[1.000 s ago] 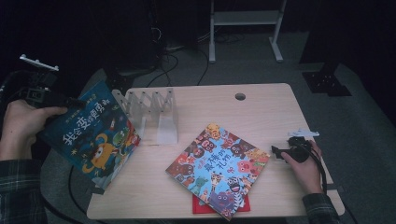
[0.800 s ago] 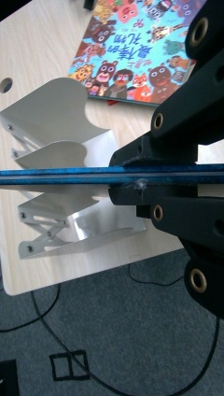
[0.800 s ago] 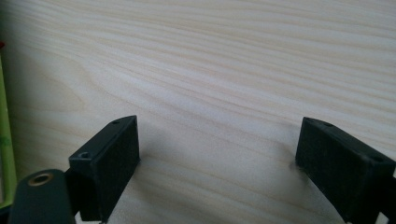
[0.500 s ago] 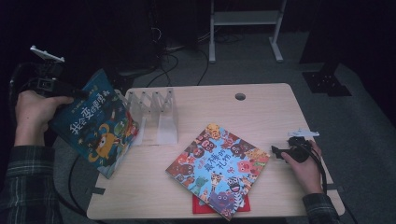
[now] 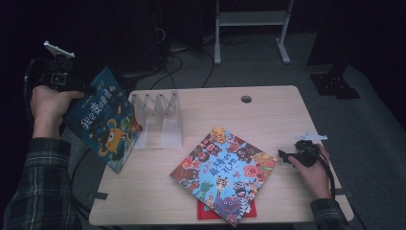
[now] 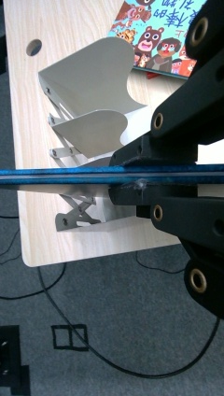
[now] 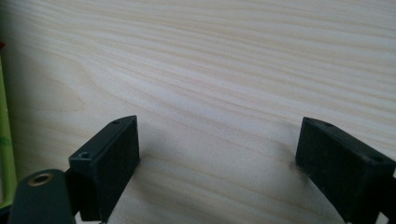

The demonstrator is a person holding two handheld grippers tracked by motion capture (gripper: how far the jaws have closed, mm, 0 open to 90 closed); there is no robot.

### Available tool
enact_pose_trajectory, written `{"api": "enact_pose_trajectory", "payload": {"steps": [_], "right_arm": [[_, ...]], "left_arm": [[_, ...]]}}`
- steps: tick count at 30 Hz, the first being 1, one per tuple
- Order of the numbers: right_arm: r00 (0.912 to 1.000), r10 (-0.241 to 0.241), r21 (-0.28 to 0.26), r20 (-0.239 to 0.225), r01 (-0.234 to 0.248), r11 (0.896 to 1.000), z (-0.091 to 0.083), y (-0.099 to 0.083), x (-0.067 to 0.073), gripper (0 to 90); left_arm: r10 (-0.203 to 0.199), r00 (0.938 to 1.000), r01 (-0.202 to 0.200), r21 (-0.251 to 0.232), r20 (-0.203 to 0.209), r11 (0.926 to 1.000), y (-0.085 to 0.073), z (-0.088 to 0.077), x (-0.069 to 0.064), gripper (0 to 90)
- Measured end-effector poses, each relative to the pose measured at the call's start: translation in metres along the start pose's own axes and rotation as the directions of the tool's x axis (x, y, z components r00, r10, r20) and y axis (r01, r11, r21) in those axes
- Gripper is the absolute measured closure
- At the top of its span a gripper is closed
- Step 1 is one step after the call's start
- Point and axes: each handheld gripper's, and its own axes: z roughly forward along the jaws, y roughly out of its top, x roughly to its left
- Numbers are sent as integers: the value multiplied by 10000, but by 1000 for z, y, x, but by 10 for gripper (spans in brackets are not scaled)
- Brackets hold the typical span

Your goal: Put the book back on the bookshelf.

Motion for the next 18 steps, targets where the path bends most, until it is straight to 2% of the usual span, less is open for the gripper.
{"api": "enact_pose_trajectory", "payload": {"steps": [18], "right_arm": [[10000,-19,8,-15,19,10000,0,0,0,126]], "left_arm": [[-420,9990,417,-146,-184,9990,17,18,9,828]]}}
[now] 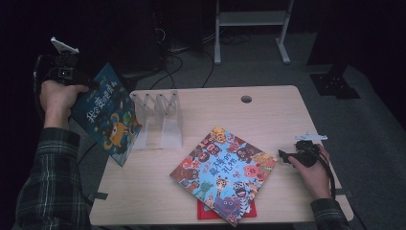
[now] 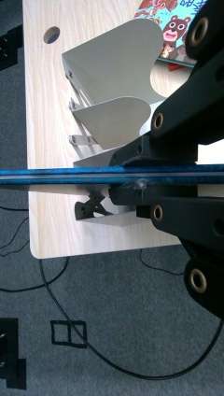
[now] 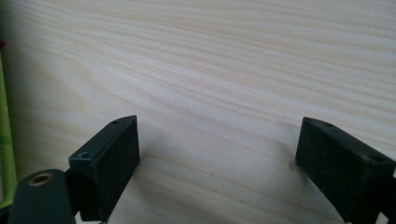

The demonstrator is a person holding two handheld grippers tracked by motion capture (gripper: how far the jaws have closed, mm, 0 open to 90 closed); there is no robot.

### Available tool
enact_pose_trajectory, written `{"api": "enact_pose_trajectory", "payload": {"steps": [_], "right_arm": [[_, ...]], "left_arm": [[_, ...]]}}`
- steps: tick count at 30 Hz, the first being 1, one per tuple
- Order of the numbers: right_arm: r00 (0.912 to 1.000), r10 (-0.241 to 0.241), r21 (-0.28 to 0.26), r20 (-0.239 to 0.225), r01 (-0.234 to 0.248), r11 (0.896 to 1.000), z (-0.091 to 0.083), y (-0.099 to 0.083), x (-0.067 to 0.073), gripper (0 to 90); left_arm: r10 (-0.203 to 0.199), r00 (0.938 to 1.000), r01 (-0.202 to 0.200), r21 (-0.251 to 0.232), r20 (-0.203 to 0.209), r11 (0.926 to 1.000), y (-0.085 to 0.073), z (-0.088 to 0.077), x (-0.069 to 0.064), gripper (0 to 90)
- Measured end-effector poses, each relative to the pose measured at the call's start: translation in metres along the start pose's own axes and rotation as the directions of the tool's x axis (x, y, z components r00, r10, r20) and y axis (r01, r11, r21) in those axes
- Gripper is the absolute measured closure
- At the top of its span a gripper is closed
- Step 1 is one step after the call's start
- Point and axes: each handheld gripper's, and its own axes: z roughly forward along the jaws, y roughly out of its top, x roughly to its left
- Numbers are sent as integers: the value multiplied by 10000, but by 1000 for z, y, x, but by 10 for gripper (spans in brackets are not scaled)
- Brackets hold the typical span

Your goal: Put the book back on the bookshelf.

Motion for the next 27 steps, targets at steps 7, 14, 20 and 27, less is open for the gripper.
{"api": "enact_pose_trajectory", "payload": {"steps": [7,14,20,27], "right_arm": [[10000,-1,-1,-1,1,10000,0,0,0,126],[10000,-1,-12,-4,1,10000,0,0,0,126],[10000,1,-9,-4,-1,10000,0,0,0,126],[10000,5,4,-14,-5,10000,0,0,0,126]], "left_arm": [[74,9999,-73,-131,124,9999,-2,0,5,823],[93,9998,-88,-257,171,9996,-8,-3,11,741],[457,9988,-463,-381,-172,9982,-8,-12,9,670],[654,9973,-676,-699,-342,9953,-6,-27,7,646]]}}
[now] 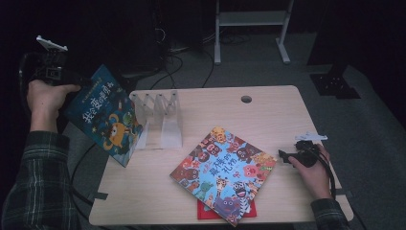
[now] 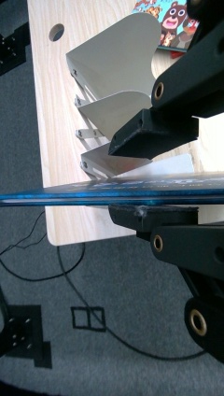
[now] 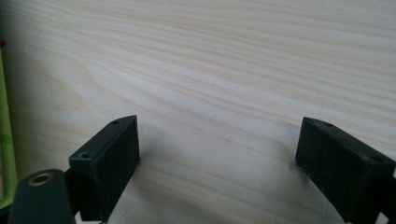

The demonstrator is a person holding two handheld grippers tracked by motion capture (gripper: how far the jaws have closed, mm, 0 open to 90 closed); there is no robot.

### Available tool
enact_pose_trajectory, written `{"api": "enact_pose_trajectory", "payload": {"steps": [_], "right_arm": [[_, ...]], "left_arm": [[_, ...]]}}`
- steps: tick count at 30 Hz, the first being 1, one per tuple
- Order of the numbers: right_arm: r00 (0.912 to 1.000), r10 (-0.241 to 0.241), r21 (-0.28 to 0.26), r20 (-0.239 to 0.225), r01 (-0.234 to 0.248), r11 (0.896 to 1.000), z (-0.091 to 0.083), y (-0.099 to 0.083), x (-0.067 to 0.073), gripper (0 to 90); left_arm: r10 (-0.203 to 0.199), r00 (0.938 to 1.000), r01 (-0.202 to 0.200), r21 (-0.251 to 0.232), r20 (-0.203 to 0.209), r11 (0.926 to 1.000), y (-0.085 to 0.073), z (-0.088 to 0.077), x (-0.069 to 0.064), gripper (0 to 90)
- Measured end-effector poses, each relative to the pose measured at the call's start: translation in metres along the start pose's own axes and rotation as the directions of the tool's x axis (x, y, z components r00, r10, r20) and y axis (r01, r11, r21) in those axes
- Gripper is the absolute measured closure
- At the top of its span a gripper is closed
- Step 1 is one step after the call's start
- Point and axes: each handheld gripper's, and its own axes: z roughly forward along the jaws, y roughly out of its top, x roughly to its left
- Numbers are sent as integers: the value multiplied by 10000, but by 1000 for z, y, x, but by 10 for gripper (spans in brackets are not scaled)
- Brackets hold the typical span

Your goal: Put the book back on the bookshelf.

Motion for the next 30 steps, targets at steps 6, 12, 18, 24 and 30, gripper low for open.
{"api": "enact_pose_trajectory", "payload": {"steps": [6,12,18,24,30], "right_arm": [[10000,6,-10,7,-6,10000,0,0,0,126],[10000,5,-12,8,-5,10000,0,0,0,126],[10000,4,-10,8,-4,10000,0,0,0,126],[10000,3,-11,7,-3,10000,0,0,0,126],[10000,4,-12,7,-4,10000,0,0,0,127]], "left_arm": [[316,9995,-317,-295,-36,9991,3,-8,-4,684],[466,9981,-455,-290,391,9985,2,-9,-11,814],[571,9955,-566,-90,750,9984,-2,-4,-19,900],[938,9890,-960,141,1145,9953,-9,4,-33,900],[1447,9779,-1489,167,1511,9887,-17,10,-54,900]]}}
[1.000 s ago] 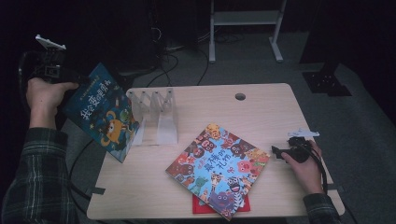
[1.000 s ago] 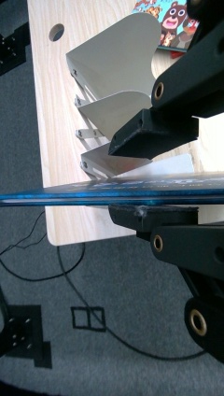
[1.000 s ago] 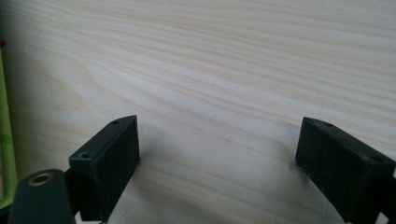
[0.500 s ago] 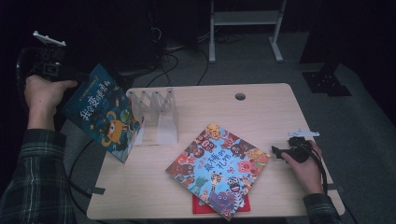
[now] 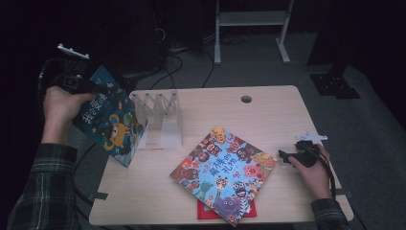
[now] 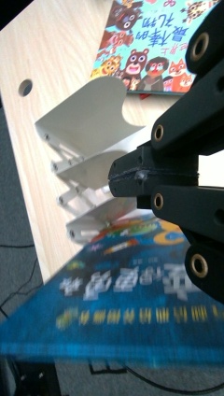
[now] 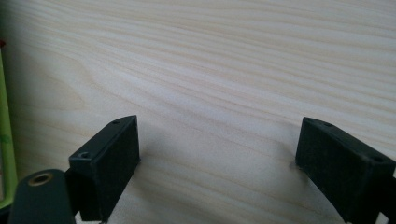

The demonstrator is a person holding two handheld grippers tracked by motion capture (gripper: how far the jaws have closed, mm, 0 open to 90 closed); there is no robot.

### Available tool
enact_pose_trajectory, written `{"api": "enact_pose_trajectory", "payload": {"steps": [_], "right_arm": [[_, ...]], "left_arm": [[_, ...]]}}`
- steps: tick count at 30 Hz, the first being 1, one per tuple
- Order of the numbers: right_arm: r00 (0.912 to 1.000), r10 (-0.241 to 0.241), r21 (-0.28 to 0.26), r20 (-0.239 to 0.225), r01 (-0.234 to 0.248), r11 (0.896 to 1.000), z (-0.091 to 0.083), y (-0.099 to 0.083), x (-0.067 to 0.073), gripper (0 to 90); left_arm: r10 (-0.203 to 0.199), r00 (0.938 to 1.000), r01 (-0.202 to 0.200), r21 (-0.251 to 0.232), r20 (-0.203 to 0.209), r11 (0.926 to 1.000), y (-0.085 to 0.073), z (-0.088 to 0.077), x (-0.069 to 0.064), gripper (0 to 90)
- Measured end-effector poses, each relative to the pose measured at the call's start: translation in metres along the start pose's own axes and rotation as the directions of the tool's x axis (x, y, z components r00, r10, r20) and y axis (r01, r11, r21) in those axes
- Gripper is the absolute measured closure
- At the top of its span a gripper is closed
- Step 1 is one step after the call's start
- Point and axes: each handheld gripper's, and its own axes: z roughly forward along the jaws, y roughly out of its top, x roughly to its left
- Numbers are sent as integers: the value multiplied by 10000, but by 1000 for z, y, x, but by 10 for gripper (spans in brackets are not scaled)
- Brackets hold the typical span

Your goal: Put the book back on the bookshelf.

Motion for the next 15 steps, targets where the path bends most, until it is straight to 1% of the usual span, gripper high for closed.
{"api": "enact_pose_trajectory", "payload": {"steps": [2,3,4,5,6,7,8,9,10,15], "right_arm": [[10000,-2,1,3,2,10000,0,0,0,126],[10000,-2,1,3,2,10000,0,0,0,126],[10000,-2,1,1,2,10000,0,0,0,126],[10000,-3,1,1,3,10000,0,0,0,126],[10000,-2,1,1,2,10000,0,0,0,126],[10000,-2,1,1,2,10000,0,0,0,126],[10000,-1,2,1,1,10000,0,0,0,126],[10000,-1,2,1,1,10000,0,0,0,126],[10000,-2,-2,-1,2,10000,0,0,0,126],[10000,-3,-1,0,3,10000,0,0,0,126]], "left_arm": [[128,9999,-128,17,63,9999,-1,1,-6,900],[128,9999,-128,17,63,9999,-1,1,-6,900],[248,9997,-248,37,54,9997,-2,3,-12,899],[248,9997,-248,37,54,9997,-2,3,-12,899],[311,9995,-311,44,104,9995,-4,5,-17,899],[311,9995,-311,44,104,9995,-4,5,-17,899],[438,9989,-439,90,173,9990,-6,8,-21,898],[438,9989,-439,90,173,9990,-6,8,-21,898],[423,9987,-424,24,271,9991,-7,9,-24,898],[749,9965,-754,101,374,9971,-12,16,-36,894]]}}
